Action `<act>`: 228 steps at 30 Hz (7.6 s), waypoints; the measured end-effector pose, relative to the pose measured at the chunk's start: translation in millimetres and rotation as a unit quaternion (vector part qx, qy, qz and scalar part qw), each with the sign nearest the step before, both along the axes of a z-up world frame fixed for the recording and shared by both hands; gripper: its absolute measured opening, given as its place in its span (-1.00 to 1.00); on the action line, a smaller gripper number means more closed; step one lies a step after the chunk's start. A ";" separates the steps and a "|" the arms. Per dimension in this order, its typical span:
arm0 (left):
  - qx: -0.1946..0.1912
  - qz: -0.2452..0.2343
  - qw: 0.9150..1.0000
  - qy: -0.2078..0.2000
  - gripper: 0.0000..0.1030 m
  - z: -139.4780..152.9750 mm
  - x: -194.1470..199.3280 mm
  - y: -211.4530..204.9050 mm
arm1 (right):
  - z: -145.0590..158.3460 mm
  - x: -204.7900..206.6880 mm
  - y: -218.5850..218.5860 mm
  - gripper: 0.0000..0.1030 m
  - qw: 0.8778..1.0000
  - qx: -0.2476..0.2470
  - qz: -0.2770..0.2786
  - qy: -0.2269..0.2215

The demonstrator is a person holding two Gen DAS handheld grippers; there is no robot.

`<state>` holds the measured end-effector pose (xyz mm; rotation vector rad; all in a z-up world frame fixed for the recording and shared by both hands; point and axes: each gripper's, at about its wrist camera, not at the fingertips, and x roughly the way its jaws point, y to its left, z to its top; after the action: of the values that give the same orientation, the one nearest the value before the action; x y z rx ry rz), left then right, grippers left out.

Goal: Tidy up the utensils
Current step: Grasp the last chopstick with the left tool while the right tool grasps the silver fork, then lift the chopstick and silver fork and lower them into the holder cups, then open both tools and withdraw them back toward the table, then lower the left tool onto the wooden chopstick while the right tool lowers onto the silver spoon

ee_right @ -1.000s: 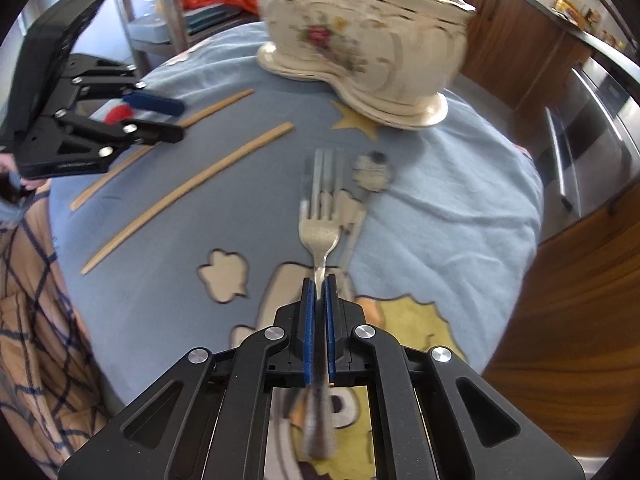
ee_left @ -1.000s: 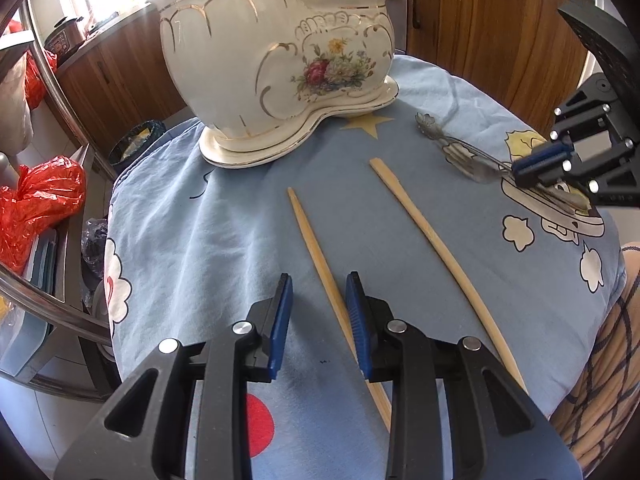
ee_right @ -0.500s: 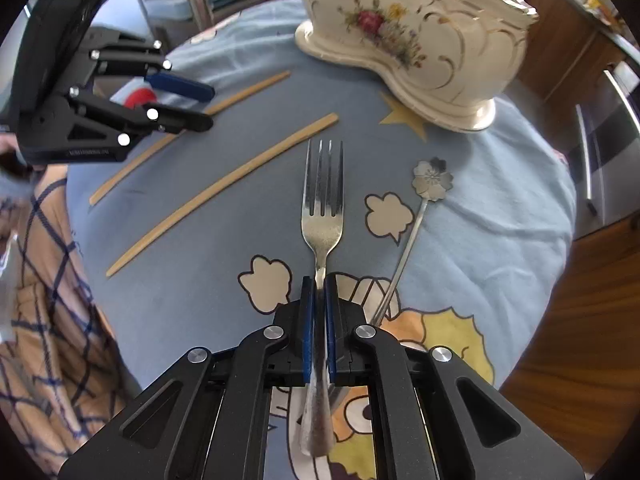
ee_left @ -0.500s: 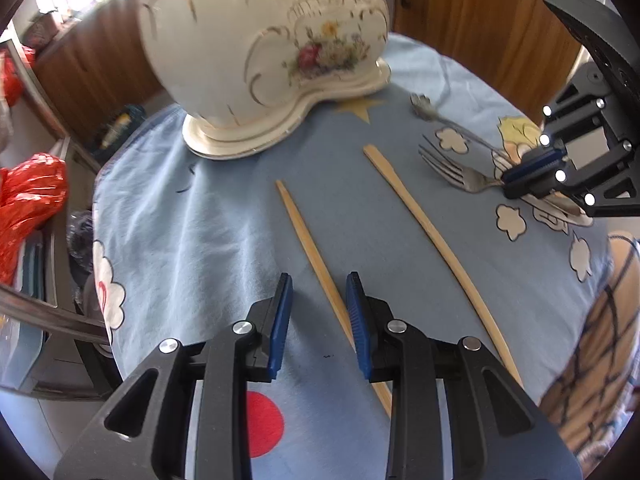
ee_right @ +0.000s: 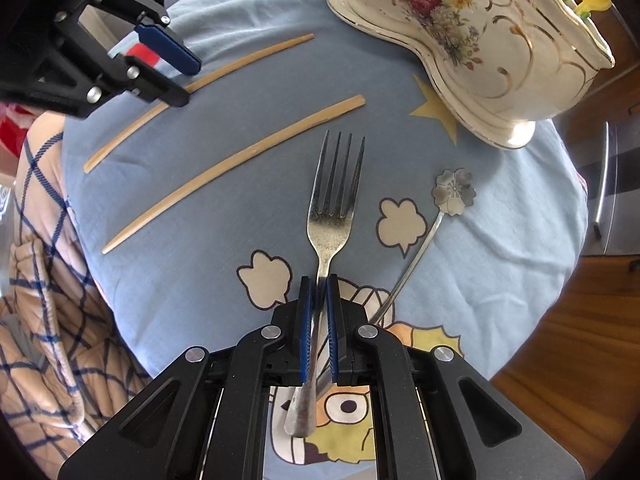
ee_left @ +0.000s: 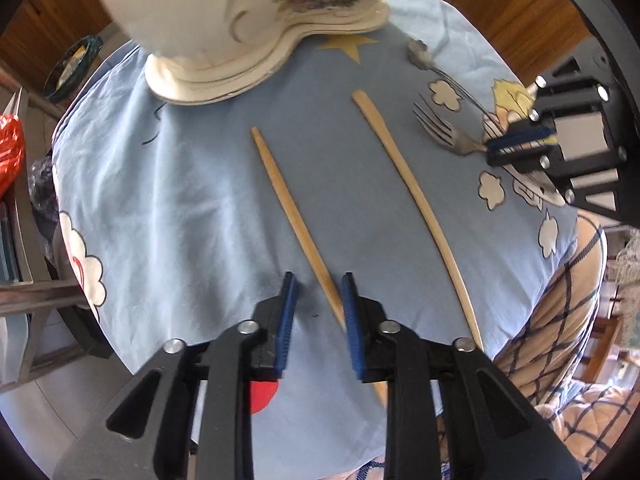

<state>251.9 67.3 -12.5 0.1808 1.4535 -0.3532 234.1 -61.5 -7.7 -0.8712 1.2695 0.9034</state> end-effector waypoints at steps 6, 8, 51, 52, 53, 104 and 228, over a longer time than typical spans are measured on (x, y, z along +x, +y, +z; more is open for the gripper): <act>-0.014 0.014 0.999 -0.026 -0.87 0.8 -6.1 18.5 | 2.8 -3.1 -14.1 -0.88 0.999 0.037 -0.013 -0.010; -0.021 0.020 0.999 -0.036 -0.89 1.4 -8.7 21.2 | 5.6 -6.0 -19.6 -0.88 0.998 0.052 -0.016 -0.014; -0.196 0.159 0.806 -0.536 -0.91 138.5 -63.2 37.5 | 107.8 15.1 -108.9 -0.88 0.854 0.476 -0.166 -0.130; -0.198 0.160 0.803 -0.539 -0.91 140.8 -60.4 38.1 | 114.1 17.4 -106.9 -0.88 0.851 0.479 -0.165 -0.137; -0.199 0.167 0.796 -0.547 -0.91 144.8 -56.4 40.0 | 122.8 20.6 -104.0 -0.88 0.847 0.485 -0.162 -0.145; -0.085 0.218 0.820 -0.522 -0.91 107.9 52.1 26.2 | 83.1 102.9 -16.7 -0.88 0.877 0.404 -0.183 -0.185; -0.064 0.071 0.983 -0.156 -0.88 2.2 -41.4 -20.5 | -0.8 -2.1 -78.9 -0.82 0.984 0.133 -0.117 -0.028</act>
<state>210.6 46.7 -10.4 0.0262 1.1233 -0.2874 232.1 -140.4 -8.6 -0.5211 1.1436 0.8302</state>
